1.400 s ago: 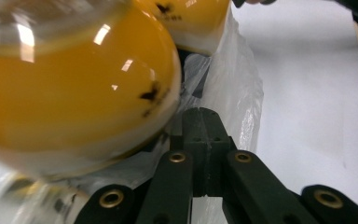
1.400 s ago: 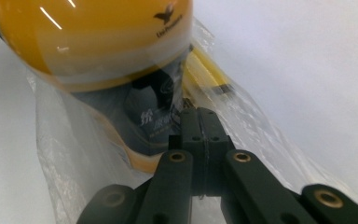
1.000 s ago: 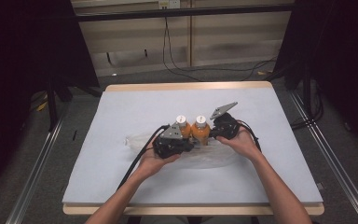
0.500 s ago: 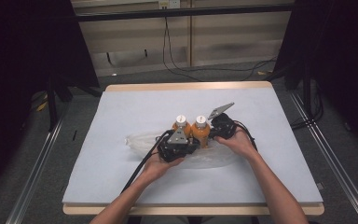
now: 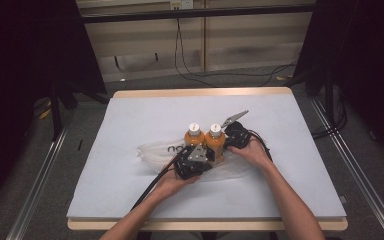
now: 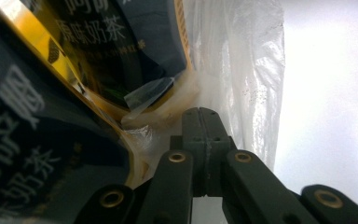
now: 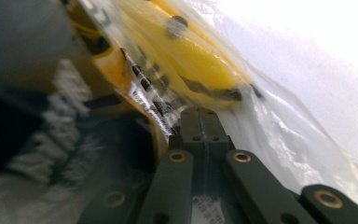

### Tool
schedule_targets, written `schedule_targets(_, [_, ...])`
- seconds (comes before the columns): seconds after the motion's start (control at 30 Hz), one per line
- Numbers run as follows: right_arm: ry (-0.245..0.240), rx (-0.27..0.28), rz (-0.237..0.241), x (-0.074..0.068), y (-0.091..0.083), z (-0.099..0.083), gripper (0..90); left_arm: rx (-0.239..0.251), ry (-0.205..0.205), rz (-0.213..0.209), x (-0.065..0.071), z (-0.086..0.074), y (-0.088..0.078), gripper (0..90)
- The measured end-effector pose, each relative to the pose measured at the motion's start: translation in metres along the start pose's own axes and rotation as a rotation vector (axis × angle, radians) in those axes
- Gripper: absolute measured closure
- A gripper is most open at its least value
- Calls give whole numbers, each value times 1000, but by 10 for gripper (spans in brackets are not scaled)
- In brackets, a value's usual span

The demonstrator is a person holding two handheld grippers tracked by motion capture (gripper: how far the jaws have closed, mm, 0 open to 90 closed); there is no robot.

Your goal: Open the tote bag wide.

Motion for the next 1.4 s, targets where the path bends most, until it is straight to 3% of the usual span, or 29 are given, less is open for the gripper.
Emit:
schedule_targets(0.1, [2,6,-2,2,2,2,900,-2,-14,-38,2,-1,-1,900])
schedule_targets(0.33, [22,-4,-23,5,5,7,900,0,-8,-58,9,-2,-2,900])
schedule_targets(0.43, [35,5,-28,7,7,9,900,1,-7,-102,16,-3,-4,900])
schedule_targets(0.47, [43,6,-23,7,7,9,900,-5,11,-107,17,-3,-4,900])
schedule_targets(0.63, [55,-4,-31,8,9,12,900,-15,23,-115,21,-3,-5,900])
schedule_targets(0.8, [29,-22,-57,9,13,18,900,-13,43,-132,26,-3,-7,900])
schedule_targets(0.9, [56,-10,-45,10,14,19,900,-13,48,-146,28,-4,-7,900])
schedule_targets(1.07, [63,-11,-45,13,16,21,900,-15,51,-169,31,-6,-10,900])
schedule_targets(1.23, [83,4,-28,15,18,23,900,-33,62,-169,31,-7,-12,900])
schedule_targets(1.4, [104,13,-21,18,20,24,900,-6,57,-176,32,-7,-11,900])
Point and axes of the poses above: each handheld gripper's, and its own axes: y roughly forward along the jaws, z roughly out of its top, x roughly to its right, the point moved 6 cm from there along y, roughly forward along the jaws
